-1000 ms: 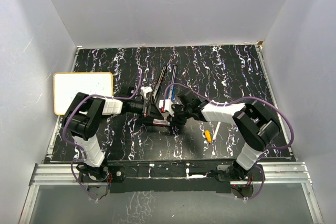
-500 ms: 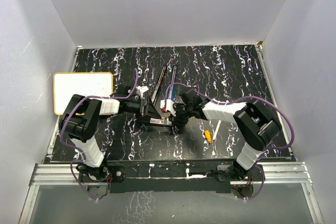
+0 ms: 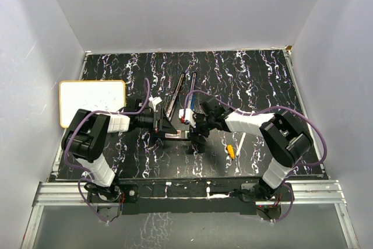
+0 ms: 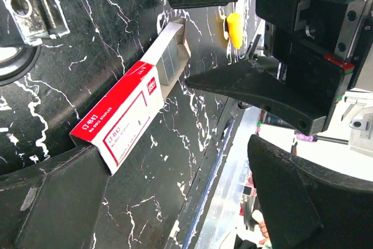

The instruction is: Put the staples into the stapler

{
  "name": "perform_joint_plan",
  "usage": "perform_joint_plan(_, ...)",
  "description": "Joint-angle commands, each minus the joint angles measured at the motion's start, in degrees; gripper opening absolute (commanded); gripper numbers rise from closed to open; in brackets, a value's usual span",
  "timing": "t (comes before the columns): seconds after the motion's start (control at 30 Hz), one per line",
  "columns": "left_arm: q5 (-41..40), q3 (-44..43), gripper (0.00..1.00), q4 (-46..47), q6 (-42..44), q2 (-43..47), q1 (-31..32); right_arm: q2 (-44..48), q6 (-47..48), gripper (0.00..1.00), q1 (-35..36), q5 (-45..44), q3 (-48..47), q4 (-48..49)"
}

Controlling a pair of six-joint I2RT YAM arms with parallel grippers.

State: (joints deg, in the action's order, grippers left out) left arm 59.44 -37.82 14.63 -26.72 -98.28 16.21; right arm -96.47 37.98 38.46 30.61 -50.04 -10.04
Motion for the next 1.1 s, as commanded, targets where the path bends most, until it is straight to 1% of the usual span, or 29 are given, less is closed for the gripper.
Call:
perform_joint_plan(0.0, -2.5, 2.0, 0.95, -0.1, 0.5, 2.2, -0.6, 2.1, -2.6, 0.79, 0.1, 2.9, -1.1, 4.6)
perform_joint_plan(0.4, -0.5, -1.5, 0.95, -3.3, -0.5, -2.7, -1.5, -2.9, -8.6, 0.81, 2.1, 5.2, -4.4, 12.6)
perform_joint_plan(0.67, -0.3, -1.8, 0.95, -3.4, -1.1, -3.5, -1.7, -6.6, -10.7, 0.81, 3.3, 5.7, -5.7, 14.7)
perform_joint_plan(0.87, -0.2, -1.9, 0.95, -3.5, -1.2, -3.9, -1.9, -8.5, -12.4, 0.80, 5.3, 2.9, -6.1, 16.6)
perform_joint_plan(0.97, -0.2, -1.8, 0.95, -3.5, -1.3, -3.8, -1.8, -9.3, -12.6, 0.76, 5.6, 1.9, -6.5, 16.7)
perform_joint_plan(1.07, -0.1, -1.8, 0.95, -3.5, -1.3, -3.6, -1.9, -9.5, -11.9, 0.68, 5.6, 1.5, -6.5, 16.4)
